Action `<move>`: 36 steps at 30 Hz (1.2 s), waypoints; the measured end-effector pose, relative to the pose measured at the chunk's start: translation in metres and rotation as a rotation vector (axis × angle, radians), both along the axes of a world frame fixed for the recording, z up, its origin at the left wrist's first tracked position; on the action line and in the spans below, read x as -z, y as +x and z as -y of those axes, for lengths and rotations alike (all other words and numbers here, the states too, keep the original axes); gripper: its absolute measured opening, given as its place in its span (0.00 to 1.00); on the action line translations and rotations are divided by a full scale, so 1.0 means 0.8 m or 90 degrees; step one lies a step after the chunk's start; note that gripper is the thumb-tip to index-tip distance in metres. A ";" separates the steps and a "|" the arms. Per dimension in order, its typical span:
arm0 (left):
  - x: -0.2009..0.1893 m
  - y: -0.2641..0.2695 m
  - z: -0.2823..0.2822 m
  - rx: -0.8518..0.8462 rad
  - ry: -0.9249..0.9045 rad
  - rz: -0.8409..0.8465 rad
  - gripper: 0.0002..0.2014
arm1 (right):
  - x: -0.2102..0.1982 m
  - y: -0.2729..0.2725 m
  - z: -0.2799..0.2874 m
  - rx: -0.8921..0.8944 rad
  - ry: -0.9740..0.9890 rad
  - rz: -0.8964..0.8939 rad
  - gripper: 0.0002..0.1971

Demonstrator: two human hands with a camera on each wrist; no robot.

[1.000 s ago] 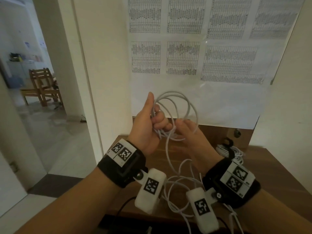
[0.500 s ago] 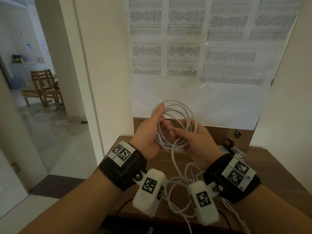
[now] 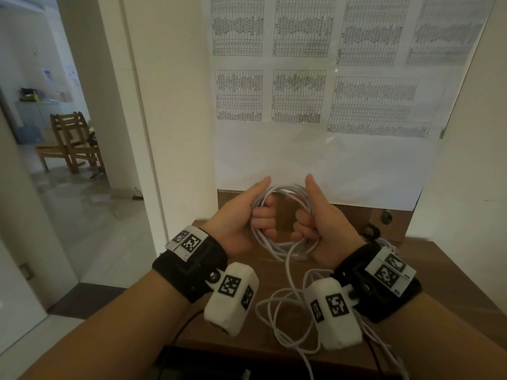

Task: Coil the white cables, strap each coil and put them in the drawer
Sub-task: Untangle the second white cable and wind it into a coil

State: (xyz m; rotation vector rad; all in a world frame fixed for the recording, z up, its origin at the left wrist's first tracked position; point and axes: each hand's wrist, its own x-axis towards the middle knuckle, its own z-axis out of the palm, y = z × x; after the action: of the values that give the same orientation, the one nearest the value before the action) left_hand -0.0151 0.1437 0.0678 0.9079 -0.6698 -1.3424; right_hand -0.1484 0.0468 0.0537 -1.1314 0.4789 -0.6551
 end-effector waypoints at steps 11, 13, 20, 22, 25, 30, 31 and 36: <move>-0.003 -0.019 0.000 -0.019 0.005 0.075 0.29 | -0.003 0.010 -0.002 0.090 -0.063 -0.071 0.24; -0.004 -0.019 0.001 -0.066 -0.005 0.061 0.29 | -0.002 0.010 -0.003 0.043 -0.088 -0.053 0.25; -0.015 -0.002 0.005 -0.287 -0.114 -0.040 0.27 | 0.023 0.000 -0.009 -0.123 -0.176 -0.060 0.33; -0.014 -0.002 0.005 -0.317 -0.135 -0.054 0.28 | 0.033 0.000 -0.012 -0.142 -0.222 -0.101 0.41; -0.012 -0.003 0.004 -0.266 -0.143 -0.072 0.27 | 0.035 0.000 -0.015 -0.096 -0.295 -0.095 0.31; -0.017 0.000 -0.001 -0.192 -0.212 -0.107 0.24 | 0.037 0.000 -0.010 -0.041 -0.379 -0.114 0.21; -0.020 0.002 -0.001 -0.211 -0.226 -0.100 0.24 | 0.040 0.000 -0.011 -0.018 -0.414 -0.119 0.24; -0.036 0.028 -0.007 -0.349 -0.243 -0.089 0.22 | 0.053 -0.014 -0.007 0.062 -0.486 -0.094 0.07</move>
State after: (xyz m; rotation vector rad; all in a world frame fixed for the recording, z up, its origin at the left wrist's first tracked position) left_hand 0.0071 0.1489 0.0965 0.6186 -0.4960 -0.7454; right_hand -0.1597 0.0524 0.0115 -1.8946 0.4175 -0.8762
